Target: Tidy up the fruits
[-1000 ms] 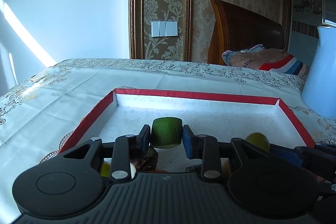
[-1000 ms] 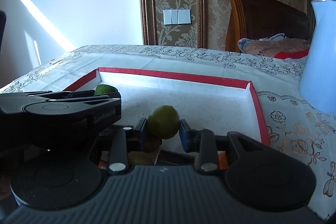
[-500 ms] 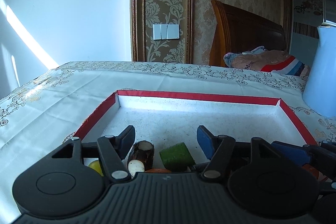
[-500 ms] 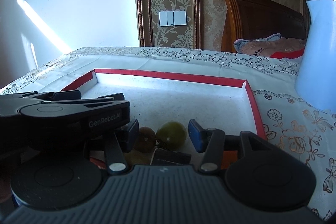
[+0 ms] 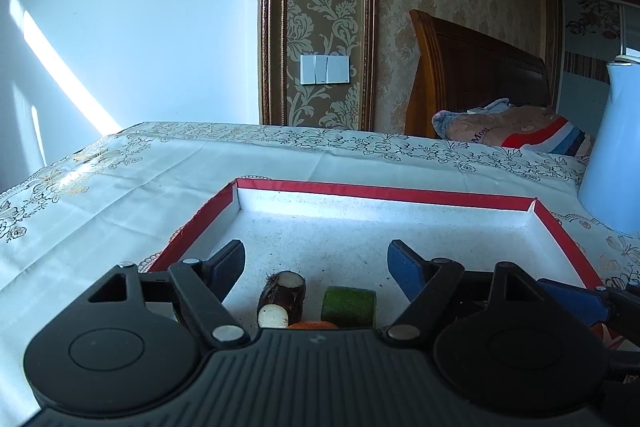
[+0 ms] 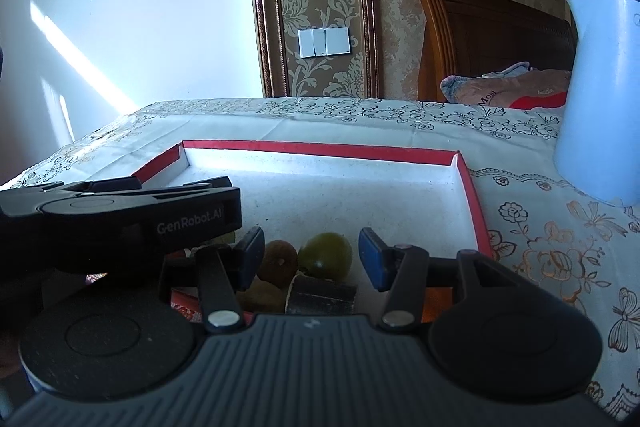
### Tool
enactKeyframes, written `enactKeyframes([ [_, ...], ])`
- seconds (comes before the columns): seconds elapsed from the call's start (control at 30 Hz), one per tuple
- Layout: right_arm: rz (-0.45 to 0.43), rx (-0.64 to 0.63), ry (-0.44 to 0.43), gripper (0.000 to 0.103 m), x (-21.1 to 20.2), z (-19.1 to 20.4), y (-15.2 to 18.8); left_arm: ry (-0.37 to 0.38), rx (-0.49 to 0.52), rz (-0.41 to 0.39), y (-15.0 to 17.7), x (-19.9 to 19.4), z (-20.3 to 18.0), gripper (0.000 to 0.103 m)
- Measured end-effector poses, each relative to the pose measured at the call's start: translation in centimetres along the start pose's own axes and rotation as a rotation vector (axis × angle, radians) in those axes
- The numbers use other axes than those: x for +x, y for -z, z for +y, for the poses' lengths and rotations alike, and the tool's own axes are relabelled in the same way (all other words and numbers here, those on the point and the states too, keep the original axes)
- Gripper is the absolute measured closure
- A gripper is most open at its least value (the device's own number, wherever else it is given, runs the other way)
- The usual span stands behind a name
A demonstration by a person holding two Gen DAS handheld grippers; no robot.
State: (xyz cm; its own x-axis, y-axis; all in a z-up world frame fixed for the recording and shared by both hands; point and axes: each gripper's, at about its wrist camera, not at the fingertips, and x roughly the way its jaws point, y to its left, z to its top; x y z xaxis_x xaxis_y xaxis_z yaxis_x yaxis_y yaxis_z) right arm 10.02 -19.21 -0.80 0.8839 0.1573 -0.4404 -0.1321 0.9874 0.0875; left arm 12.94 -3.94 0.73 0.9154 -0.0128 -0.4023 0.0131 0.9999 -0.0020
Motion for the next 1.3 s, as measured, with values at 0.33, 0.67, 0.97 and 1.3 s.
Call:
enactKeyframes([
  [0.33,-0.019,0.019,-0.004,0.044,-2.2,-0.2,0.5,0.015,-0.007,0.01,0.2,-1.8,0.7,0.016],
  [0.67,-0.022,0.0,-0.02,0.036,-4.4,0.6,1.7,-0.017,-0.036,0.007,1.0,-4.1,2.3,0.016],
  [0.97,-0.01,-0.001,-0.037,0.028,-5.7,1.4,2.8,-0.006,0.003,0.002,1.6,-6.0,2.0,0.002],
  [1.3,-0.013,0.029,-0.029,0.025,-6.4,1.1,3.3,0.005,-0.016,0.03,1.8,-6.1,2.1,0.002],
])
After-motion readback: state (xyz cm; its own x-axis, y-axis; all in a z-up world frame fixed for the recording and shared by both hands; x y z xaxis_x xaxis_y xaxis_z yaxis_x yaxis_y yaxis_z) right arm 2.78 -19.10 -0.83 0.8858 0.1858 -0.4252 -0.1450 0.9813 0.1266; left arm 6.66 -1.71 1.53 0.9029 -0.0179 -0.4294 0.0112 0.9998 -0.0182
